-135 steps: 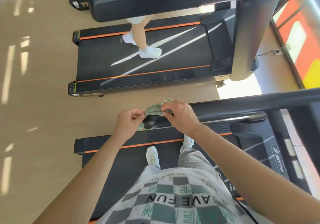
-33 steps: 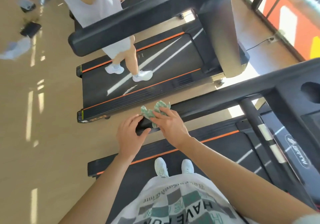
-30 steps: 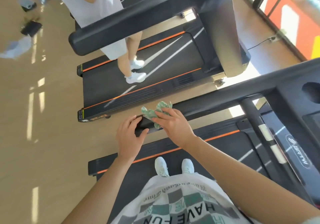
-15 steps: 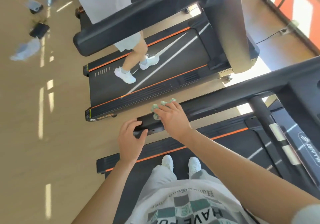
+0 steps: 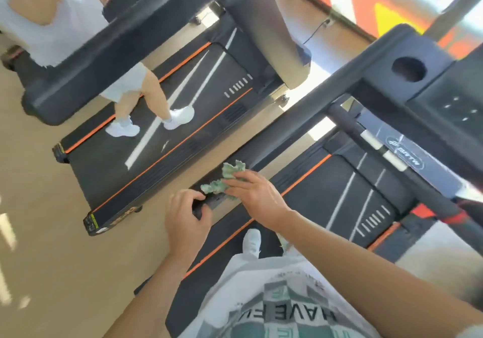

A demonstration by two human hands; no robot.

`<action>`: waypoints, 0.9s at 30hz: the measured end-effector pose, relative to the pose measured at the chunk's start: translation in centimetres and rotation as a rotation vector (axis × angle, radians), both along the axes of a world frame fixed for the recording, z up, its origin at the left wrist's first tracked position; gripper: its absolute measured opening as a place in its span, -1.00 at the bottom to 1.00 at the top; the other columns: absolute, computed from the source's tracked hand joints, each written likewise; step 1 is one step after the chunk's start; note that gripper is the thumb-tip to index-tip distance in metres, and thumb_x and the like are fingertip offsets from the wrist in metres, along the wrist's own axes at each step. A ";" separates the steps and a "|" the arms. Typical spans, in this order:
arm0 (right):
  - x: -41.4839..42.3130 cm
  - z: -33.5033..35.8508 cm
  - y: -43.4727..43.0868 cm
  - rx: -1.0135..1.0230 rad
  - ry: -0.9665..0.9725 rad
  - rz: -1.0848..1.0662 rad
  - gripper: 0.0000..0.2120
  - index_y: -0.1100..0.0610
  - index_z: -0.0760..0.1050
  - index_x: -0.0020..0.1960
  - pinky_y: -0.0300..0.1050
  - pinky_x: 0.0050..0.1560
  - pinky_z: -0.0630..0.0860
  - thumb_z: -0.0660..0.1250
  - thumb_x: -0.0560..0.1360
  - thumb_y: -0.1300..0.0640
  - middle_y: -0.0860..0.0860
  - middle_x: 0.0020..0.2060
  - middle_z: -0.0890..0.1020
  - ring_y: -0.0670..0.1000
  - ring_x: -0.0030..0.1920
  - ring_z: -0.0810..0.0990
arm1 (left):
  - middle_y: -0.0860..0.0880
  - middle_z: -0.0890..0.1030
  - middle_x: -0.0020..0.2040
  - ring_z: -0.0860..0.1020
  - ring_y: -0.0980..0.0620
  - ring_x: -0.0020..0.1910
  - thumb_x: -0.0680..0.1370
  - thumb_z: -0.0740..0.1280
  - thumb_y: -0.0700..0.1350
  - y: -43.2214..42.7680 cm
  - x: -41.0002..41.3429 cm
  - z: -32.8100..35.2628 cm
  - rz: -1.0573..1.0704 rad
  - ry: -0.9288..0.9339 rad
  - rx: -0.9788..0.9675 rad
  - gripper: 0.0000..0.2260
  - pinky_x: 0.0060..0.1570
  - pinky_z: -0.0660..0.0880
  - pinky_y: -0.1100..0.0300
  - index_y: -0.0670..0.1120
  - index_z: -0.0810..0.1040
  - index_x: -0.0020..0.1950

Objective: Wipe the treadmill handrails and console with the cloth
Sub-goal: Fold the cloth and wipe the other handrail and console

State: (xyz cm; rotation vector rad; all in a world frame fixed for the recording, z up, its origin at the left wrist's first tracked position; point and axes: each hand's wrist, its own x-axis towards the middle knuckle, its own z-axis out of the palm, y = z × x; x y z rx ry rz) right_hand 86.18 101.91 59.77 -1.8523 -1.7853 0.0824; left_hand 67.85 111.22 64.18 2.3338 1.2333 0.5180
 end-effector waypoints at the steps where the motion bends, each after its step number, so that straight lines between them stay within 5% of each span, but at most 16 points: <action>1: 0.9 0.0 -0.7 -0.001 -0.002 -0.071 -0.66 0.10 0.69 0.11 -0.03 0.28 0.49 0.25 0.47 0.33 -0.05 0.20 0.68 0.11 0.21 0.62 | 0.08 0.59 -0.03 0.45 0.06 -0.02 0.38 0.48 -0.34 0.3 0.2 -0.1 -0.033 -0.006 0.018 -0.74 -0.02 0.32 0.27 -0.07 0.60 -0.03; 8: 11.1 2.0 -4.8 -0.060 -0.172 -0.578 -0.51 0.21 0.70 -0.01 -0.01 0.09 0.64 0.51 0.13 0.57 0.09 0.04 0.73 0.16 -0.02 0.70 | -0.03 0.60 0.21 0.51 -0.06 0.19 0.42 0.50 -0.23 1.3 7.1 -0.5 -0.427 -0.018 0.114 -0.71 0.17 0.45 0.10 -0.09 0.66 0.14; 13: 17.7 3.4 -7.9 -0.276 -0.278 -0.827 -0.53 0.19 0.64 0.16 0.08 0.16 0.55 0.42 0.29 0.48 0.12 0.19 0.66 0.24 0.10 0.61 | -0.10 0.33 0.57 0.32 -0.16 0.52 0.52 0.44 0.01 0.9 15.0 -0.3 -0.689 0.267 0.206 -0.44 0.43 0.33 -0.11 0.01 0.43 0.50; 17: 19.2 2.5 -11.5 -0.491 -0.189 -0.940 -0.51 0.00 0.58 0.26 0.08 0.02 0.53 0.34 0.42 0.38 0.04 0.23 0.61 0.26 0.07 0.54 | -0.10 0.15 0.65 0.22 -0.19 0.57 0.60 0.33 0.10 1.6 19.1 -1.2 -0.777 0.419 0.321 -0.38 0.46 0.29 -0.13 0.10 0.20 0.63; 21: 18.5 2.0 -15.2 -0.475 -0.120 -1.156 -0.54 -0.05 0.58 0.27 0.07 -0.03 0.47 0.31 0.46 0.34 0.08 0.02 0.66 0.25 0.00 0.55 | -0.13 0.22 0.62 0.28 -0.23 0.54 0.62 0.34 -0.03 1.8 19.3 -2.1 -0.765 0.432 0.407 -0.42 0.39 0.41 -0.17 0.06 0.24 0.61; 27: 15.6 1.0 -19.1 -0.308 -0.097 -1.362 -0.57 0.03 0.57 0.27 0.12 0.02 0.45 0.32 0.47 0.34 0.10 0.07 0.66 0.28 0.12 0.54 | -0.17 0.21 0.61 0.28 -0.26 0.53 0.58 0.38 -0.13 1.2 19.5 -2.0 -0.764 0.457 0.417 -0.38 0.39 0.42 -0.19 0.02 0.24 0.61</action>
